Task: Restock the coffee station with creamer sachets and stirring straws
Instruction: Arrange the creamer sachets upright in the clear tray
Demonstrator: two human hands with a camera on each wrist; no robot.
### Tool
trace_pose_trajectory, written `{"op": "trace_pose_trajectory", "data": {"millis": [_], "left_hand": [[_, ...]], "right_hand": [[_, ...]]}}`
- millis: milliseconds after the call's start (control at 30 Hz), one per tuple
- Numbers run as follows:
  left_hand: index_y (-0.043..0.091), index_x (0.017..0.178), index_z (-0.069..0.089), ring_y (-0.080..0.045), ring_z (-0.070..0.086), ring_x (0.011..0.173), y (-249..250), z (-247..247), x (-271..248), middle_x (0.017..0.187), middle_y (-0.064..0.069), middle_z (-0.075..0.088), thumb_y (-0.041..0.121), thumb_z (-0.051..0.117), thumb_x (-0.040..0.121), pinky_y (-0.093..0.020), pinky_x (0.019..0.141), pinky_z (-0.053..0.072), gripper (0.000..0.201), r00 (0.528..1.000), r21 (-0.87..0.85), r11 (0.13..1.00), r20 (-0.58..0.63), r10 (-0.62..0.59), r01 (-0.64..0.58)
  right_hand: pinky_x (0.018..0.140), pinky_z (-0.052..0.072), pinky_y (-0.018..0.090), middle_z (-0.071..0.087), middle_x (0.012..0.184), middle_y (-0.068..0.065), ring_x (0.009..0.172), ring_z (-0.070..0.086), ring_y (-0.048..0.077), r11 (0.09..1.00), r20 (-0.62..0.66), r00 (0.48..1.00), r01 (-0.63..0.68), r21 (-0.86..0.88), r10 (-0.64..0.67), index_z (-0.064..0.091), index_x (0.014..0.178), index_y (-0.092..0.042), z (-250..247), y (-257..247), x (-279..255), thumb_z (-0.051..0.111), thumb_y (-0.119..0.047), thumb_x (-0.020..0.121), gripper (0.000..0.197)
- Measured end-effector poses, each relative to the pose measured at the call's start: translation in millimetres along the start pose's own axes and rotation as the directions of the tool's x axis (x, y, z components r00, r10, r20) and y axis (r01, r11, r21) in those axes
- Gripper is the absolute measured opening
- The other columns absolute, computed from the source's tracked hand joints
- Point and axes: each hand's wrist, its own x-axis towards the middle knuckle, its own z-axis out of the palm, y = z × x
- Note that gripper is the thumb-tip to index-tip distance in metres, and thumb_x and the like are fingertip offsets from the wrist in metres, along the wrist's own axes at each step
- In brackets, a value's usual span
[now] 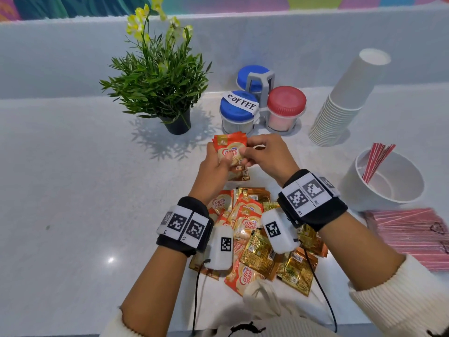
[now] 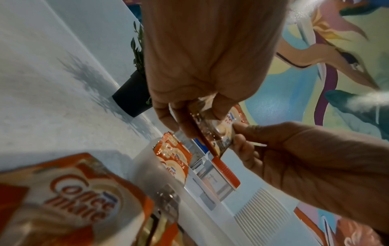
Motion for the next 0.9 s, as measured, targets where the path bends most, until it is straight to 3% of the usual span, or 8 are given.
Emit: {"op": "trace_pose_trajectory", "data": {"millis": [100,167,300,433,600,700,767,900], "left_hand": [[0.013,0.126,0.04,-0.021,0.054,0.106,-1.3,-1.8,10.3,0.116,-0.007,0.058,0.025,0.044,0.095,-0.035,0.093,0.045,0.034,1.0,0.099,0.995,0.003,0.011,-0.011],[0.012,0.119,0.048,-0.029,0.045,0.117,-5.1,-3.4,19.7,0.119,-0.014,0.053,0.032,0.048,0.089,-0.039,0.1,0.038,0.035,1.0,0.235,0.972,-0.022,0.0,0.005],[0.011,0.124,0.045,-0.029,0.032,0.127,-12.6,-7.4,31.4,0.131,-0.014,0.038,0.02,0.058,0.088,-0.034,0.101,0.029,0.039,0.988,0.364,0.919,-0.091,-0.123,0.148],[0.009,0.134,0.036,-0.028,0.043,0.126,-21.3,-8.5,37.7,0.137,-0.015,0.039,0.014,0.058,0.089,-0.032,0.097,0.037,0.051,0.974,0.333,0.916,-0.055,-0.22,0.225],[0.013,0.135,0.035,-0.034,0.057,0.11,-24.8,-2.8,39.2,0.121,-0.02,0.058,0.007,0.056,0.088,-0.046,0.094,0.048,0.052,0.961,0.347,0.9,-0.005,-0.277,0.262],[0.014,0.132,0.038,-0.037,0.059,0.105,-25.7,-0.7,40.3,0.115,-0.022,0.058,0.008,0.06,0.084,-0.049,0.091,0.05,0.053,0.964,0.351,0.903,0.004,-0.266,0.247],[0.016,0.133,0.038,-0.038,0.059,0.104,-25.2,0.7,40.0,0.114,-0.022,0.057,0.008,0.059,0.083,-0.051,0.089,0.051,0.055,0.964,0.348,0.906,0.022,-0.265,0.241],[0.019,0.136,0.036,-0.037,0.057,0.104,-22.8,4.1,38.2,0.116,-0.021,0.055,0.024,0.066,0.081,-0.052,0.089,0.05,0.063,0.975,0.354,0.918,0.061,-0.214,0.18]], "right_hand": [[0.052,0.049,0.015,0.06,0.064,0.001,0.051,0.057,0.011,0.998,0.01,1.0,0.015,-0.057,-0.014,0.066,0.087,-0.003,-2.4,1.1,6.5,0.063,-0.003,0.083,0.005],[0.049,0.047,0.012,0.059,0.061,0.0,0.045,0.055,0.003,0.992,0.005,1.0,0.011,-0.126,-0.011,0.064,0.081,-0.005,-3.9,5.3,10.7,0.064,-0.005,0.083,0.001],[0.054,0.043,0.014,0.061,0.063,0.008,0.048,0.052,0.006,0.948,-0.028,0.999,-0.051,-0.313,0.045,0.064,0.074,-0.005,-3.7,19.3,18.4,0.066,-0.008,0.081,0.008],[0.05,0.045,0.012,0.06,0.064,0.008,0.045,0.054,0.004,0.909,0.041,0.983,-0.149,-0.39,0.179,0.057,0.064,-0.007,0.6,33.3,22.2,0.066,-0.005,0.081,0.02],[0.07,0.053,0.032,0.063,0.076,0.014,0.062,0.061,0.02,0.901,0.018,0.976,-0.191,-0.389,0.215,0.049,0.058,-0.016,6.8,39.7,28.5,0.065,-0.007,0.082,0.03],[0.08,0.05,0.032,0.067,0.084,0.018,0.083,0.064,0.029,0.907,-0.048,0.987,-0.163,-0.388,0.156,0.055,0.063,-0.014,9.6,40.2,30.5,0.065,-0.007,0.081,0.022],[0.071,0.039,0.022,0.068,0.092,0.018,0.082,0.058,0.022,0.904,-0.072,0.99,-0.144,-0.403,0.125,0.064,0.08,-0.005,9.8,37.7,30.5,0.064,-0.007,0.082,0.004],[0.068,0.032,0.018,0.069,0.097,0.015,0.081,0.051,0.015,0.905,-0.06,0.995,-0.096,-0.414,0.078,0.066,0.093,-0.001,10.7,36.8,30.6,0.063,-0.01,0.083,0.014]]}}
